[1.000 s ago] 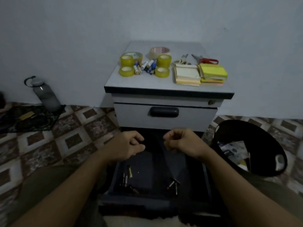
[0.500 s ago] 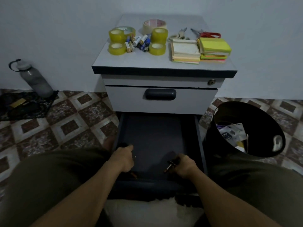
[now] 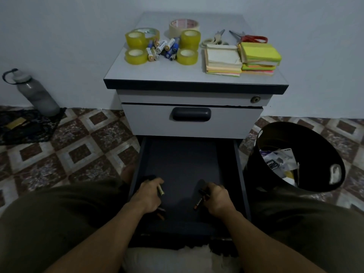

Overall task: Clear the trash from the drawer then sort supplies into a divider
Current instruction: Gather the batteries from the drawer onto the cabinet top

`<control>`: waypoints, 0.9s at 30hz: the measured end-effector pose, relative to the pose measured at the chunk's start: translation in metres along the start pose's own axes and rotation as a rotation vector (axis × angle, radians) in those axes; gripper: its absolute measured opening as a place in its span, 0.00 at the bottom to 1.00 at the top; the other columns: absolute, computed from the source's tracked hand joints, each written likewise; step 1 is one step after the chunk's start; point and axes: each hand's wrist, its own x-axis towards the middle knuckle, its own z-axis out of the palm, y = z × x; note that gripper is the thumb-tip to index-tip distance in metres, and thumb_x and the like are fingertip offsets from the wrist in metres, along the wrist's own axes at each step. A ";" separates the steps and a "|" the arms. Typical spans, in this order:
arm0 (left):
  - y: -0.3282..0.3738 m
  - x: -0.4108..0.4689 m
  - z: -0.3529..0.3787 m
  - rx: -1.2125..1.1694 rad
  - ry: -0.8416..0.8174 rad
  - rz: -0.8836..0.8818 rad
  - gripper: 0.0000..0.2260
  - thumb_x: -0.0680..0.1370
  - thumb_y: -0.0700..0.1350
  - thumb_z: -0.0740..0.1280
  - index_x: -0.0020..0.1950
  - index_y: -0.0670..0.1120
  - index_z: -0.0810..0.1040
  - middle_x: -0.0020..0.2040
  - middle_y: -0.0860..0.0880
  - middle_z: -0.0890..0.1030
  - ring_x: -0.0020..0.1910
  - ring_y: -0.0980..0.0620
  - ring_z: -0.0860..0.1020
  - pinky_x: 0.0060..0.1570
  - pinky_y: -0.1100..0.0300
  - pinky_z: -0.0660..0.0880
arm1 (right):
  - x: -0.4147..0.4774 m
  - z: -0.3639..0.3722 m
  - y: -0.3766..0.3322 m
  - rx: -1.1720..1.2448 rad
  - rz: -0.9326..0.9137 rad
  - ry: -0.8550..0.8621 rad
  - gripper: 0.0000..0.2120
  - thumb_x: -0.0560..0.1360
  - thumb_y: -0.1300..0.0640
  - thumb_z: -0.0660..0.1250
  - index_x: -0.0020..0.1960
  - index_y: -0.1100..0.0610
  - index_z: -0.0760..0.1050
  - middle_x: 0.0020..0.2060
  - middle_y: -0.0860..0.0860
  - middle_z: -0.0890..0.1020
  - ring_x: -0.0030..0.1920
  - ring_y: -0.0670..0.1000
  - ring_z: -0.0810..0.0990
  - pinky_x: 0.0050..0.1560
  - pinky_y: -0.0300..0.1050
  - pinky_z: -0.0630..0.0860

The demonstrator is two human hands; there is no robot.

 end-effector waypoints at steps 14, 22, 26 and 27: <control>-0.002 -0.004 -0.002 0.129 -0.129 0.070 0.25 0.69 0.41 0.76 0.62 0.56 0.73 0.63 0.51 0.69 0.55 0.50 0.76 0.56 0.58 0.78 | 0.009 -0.002 0.001 0.084 -0.027 0.086 0.09 0.74 0.59 0.71 0.53 0.60 0.78 0.53 0.58 0.80 0.54 0.58 0.79 0.47 0.38 0.69; 0.003 -0.008 0.003 0.159 0.067 0.133 0.15 0.71 0.49 0.77 0.53 0.50 0.76 0.59 0.49 0.66 0.58 0.48 0.72 0.56 0.62 0.70 | 0.010 -0.001 0.000 0.079 -0.016 0.092 0.03 0.76 0.57 0.70 0.47 0.54 0.77 0.52 0.56 0.80 0.49 0.54 0.79 0.43 0.34 0.65; 0.003 -0.007 0.005 0.115 0.114 0.190 0.11 0.79 0.48 0.69 0.59 0.48 0.76 0.62 0.50 0.64 0.56 0.53 0.70 0.60 0.63 0.69 | 0.012 0.000 0.001 0.106 -0.025 0.130 0.07 0.75 0.58 0.71 0.51 0.58 0.78 0.51 0.55 0.78 0.51 0.55 0.79 0.45 0.36 0.68; 0.001 -0.005 0.003 0.100 0.107 0.181 0.11 0.78 0.47 0.70 0.60 0.48 0.76 0.62 0.51 0.65 0.57 0.53 0.71 0.61 0.62 0.69 | 0.012 0.000 0.001 0.119 -0.015 0.138 0.07 0.75 0.59 0.71 0.52 0.58 0.78 0.51 0.56 0.79 0.51 0.56 0.79 0.45 0.37 0.69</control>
